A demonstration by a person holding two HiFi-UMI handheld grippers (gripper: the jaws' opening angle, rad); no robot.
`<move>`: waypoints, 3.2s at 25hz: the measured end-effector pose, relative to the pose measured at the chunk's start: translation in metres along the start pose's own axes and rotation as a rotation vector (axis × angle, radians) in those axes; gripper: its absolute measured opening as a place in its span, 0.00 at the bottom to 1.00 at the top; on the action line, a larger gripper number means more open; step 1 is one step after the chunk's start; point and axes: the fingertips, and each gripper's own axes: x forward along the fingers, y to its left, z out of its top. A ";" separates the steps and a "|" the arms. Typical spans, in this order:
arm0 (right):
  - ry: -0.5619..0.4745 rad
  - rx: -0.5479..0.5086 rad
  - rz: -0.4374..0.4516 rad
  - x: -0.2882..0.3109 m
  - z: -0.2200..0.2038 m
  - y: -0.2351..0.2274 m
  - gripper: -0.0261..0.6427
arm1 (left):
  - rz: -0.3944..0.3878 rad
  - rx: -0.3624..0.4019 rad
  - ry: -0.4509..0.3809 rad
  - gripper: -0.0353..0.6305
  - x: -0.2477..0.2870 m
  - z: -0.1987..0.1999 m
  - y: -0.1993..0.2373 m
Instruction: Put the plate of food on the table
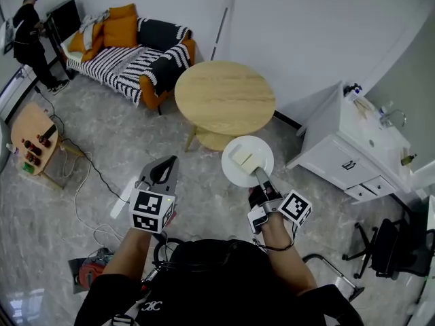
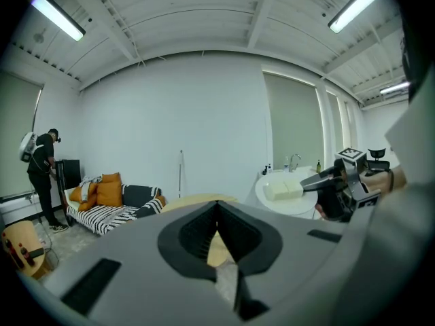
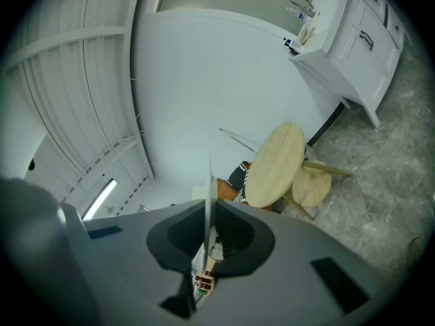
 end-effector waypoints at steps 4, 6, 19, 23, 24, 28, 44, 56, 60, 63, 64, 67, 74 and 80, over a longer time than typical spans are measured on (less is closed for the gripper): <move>-0.023 0.008 -0.009 0.005 -0.004 0.005 0.08 | -0.011 -0.018 0.002 0.06 0.000 -0.006 0.018; -0.030 0.009 -0.019 0.004 -0.004 0.005 0.08 | -0.016 -0.024 0.009 0.06 -0.002 -0.009 0.023; -0.052 0.023 -0.016 0.032 0.008 -0.007 0.08 | -0.035 -0.011 0.022 0.06 0.003 -0.021 0.030; -0.038 0.052 -0.020 0.052 0.014 -0.018 0.08 | -0.022 -0.005 0.038 0.06 0.014 -0.023 0.038; -0.035 0.051 -0.020 0.058 0.017 -0.020 0.08 | -0.019 -0.003 0.040 0.06 0.019 -0.022 0.040; -0.012 0.046 0.006 0.088 0.030 -0.018 0.08 | -0.016 0.000 0.058 0.06 0.042 -0.020 0.052; 0.072 0.065 -0.008 0.194 0.127 -0.070 0.08 | -0.040 -0.030 0.133 0.06 0.199 0.004 0.071; 0.162 0.085 0.055 0.255 0.174 -0.091 0.08 | -0.002 -0.026 0.177 0.06 0.291 0.023 0.083; 0.176 0.098 0.054 0.272 0.189 -0.105 0.08 | 0.016 -0.038 0.195 0.06 0.312 0.024 0.089; 0.207 0.074 0.055 0.289 0.198 -0.116 0.08 | 0.025 -0.050 0.208 0.06 0.327 0.024 0.093; 0.224 0.064 0.049 0.294 0.200 -0.122 0.08 | 0.028 -0.054 0.214 0.06 0.332 0.024 0.093; 0.267 0.081 -0.005 0.306 0.200 -0.146 0.08 | 0.038 -0.053 0.230 0.06 0.345 0.022 0.094; 0.300 0.115 -0.039 0.332 0.194 -0.172 0.08 | 0.032 -0.050 0.238 0.06 0.366 0.026 0.103; 0.318 0.141 0.040 0.353 0.181 -0.181 0.08 | -0.006 -0.102 0.232 0.06 0.383 0.029 0.121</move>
